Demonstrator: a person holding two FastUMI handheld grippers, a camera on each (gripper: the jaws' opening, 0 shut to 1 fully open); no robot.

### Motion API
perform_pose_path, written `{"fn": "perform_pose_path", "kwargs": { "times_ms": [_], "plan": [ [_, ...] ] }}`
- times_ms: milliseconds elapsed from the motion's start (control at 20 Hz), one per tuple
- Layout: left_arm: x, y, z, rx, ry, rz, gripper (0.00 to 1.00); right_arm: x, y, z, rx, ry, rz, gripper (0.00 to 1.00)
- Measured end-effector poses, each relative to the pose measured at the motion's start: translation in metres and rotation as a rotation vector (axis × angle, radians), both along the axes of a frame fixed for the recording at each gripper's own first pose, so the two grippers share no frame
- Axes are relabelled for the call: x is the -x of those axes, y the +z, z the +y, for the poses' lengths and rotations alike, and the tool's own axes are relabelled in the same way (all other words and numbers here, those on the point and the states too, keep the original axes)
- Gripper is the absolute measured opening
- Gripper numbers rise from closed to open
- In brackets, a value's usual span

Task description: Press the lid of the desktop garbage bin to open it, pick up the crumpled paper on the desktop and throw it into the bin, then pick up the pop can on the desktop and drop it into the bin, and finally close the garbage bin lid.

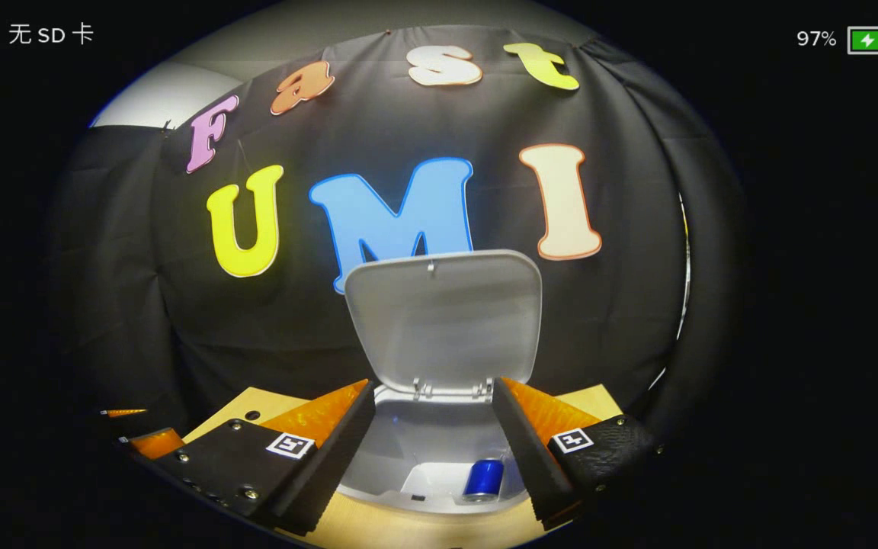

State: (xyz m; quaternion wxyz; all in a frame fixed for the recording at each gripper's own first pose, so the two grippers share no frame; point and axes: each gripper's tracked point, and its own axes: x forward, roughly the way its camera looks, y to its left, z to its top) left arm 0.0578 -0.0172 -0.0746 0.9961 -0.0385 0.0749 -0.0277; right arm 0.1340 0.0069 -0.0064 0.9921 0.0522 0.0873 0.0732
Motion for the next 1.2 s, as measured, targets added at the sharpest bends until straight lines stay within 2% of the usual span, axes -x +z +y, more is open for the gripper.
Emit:
{"fn": "perform_pose_path", "kwargs": {
  "times_ms": [250, 300, 350, 650, 800, 850, 1150, 1200],
  "plan": [
    [-0.001, 0.002, 0.001, 0.017, 0.004, 0.000, 0.95, -0.023, 0.048, -0.012, 0.030, -0.039, -0.090, 0.97],
    [-0.001, 0.001, 0.002, 0.019, 0.006, 0.001, 0.96, -0.026, 0.056, -0.014, 0.034, -0.044, -0.103, 1.00],
    [-0.001, -0.001, 0.003, 0.023, 0.008, 0.006, 0.96, -0.030, 0.063, -0.016, 0.041, -0.052, -0.118, 0.97],
    [0.003, -0.005, 0.020, 0.036, 0.045, 0.019, 0.96, -0.054, 0.090, -0.028, 0.052, -0.087, -0.169, 0.97],
    [0.006, -0.006, 0.032, 0.032, 0.074, 0.023, 0.96, -0.069, 0.097, -0.031, 0.062, -0.102, -0.191, 1.00],
    [0.006, -0.005, 0.035, 0.033, 0.085, 0.022, 0.96, -0.075, 0.097, -0.031, 0.062, -0.104, -0.193, 0.97],
    [0.011, -0.011, 0.055, 0.044, 0.129, 0.031, 0.96, -0.095, 0.079, -0.034, 0.080, -0.121, -0.148, 0.97],
    [0.011, -0.012, 0.056, 0.044, 0.132, 0.033, 0.96, -0.094, 0.074, -0.035, 0.090, -0.116, -0.131, 1.00]
  ]
}}
